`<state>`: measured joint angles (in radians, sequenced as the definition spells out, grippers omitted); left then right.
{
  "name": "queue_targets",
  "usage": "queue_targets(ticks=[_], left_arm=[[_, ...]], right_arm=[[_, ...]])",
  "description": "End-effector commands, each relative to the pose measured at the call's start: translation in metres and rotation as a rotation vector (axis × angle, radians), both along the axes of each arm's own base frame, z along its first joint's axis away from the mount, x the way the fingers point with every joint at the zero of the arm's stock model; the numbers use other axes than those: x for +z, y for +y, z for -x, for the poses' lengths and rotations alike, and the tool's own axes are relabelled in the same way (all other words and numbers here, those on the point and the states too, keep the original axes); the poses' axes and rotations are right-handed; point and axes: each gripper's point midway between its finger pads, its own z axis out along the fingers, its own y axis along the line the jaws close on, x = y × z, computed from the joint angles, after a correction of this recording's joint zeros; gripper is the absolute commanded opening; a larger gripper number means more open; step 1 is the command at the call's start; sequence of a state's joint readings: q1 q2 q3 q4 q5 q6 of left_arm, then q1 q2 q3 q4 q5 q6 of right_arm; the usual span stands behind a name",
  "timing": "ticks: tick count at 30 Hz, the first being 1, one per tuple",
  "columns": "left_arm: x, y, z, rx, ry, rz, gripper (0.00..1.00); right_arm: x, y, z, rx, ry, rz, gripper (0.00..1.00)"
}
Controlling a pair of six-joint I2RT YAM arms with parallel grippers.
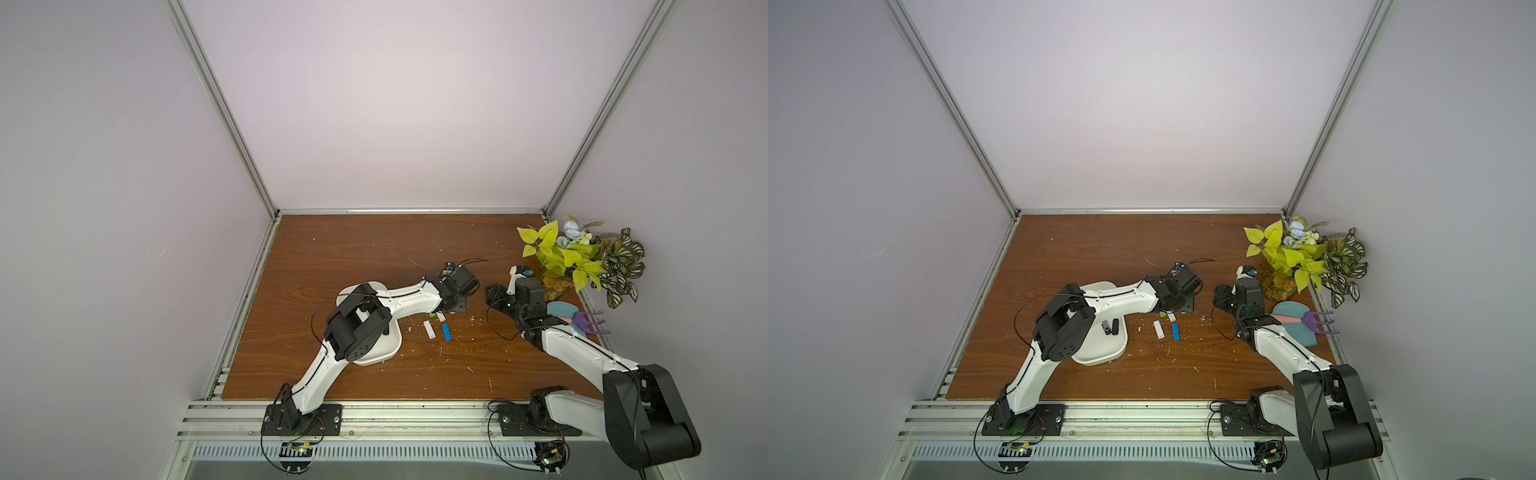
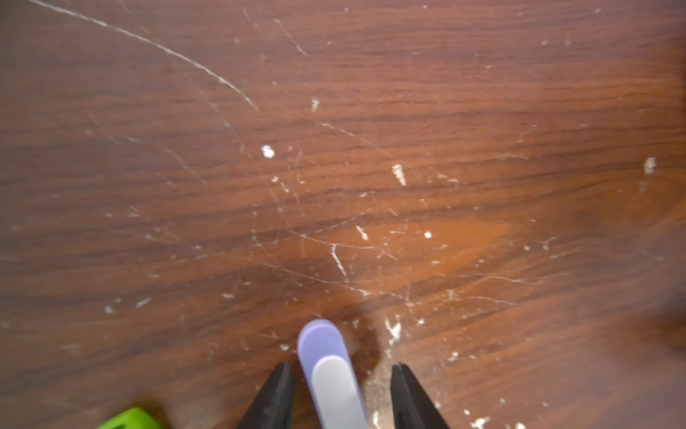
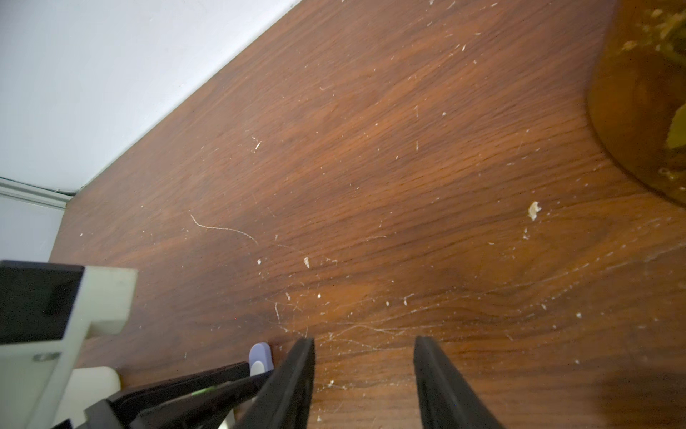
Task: Put the usb flash drive into the storage box
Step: Pick up the USB flash from the center of the board.
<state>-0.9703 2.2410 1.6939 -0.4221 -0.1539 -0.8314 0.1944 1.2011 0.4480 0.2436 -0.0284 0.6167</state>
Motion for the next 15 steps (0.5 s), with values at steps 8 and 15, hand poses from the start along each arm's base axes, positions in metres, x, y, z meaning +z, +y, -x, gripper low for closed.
queue_targets(ticks=[8,15], left_arm=[[-0.036,0.022,0.018,-0.077,0.036,-0.235,0.31],[-0.036,0.025,0.019,-0.099,0.026,-0.269,0.22]], right_arm=[[0.004,0.004,-0.005,0.013,-0.022,-0.014,0.49],[0.003,0.005,-0.005,0.016,-0.021,-0.016,0.49]])
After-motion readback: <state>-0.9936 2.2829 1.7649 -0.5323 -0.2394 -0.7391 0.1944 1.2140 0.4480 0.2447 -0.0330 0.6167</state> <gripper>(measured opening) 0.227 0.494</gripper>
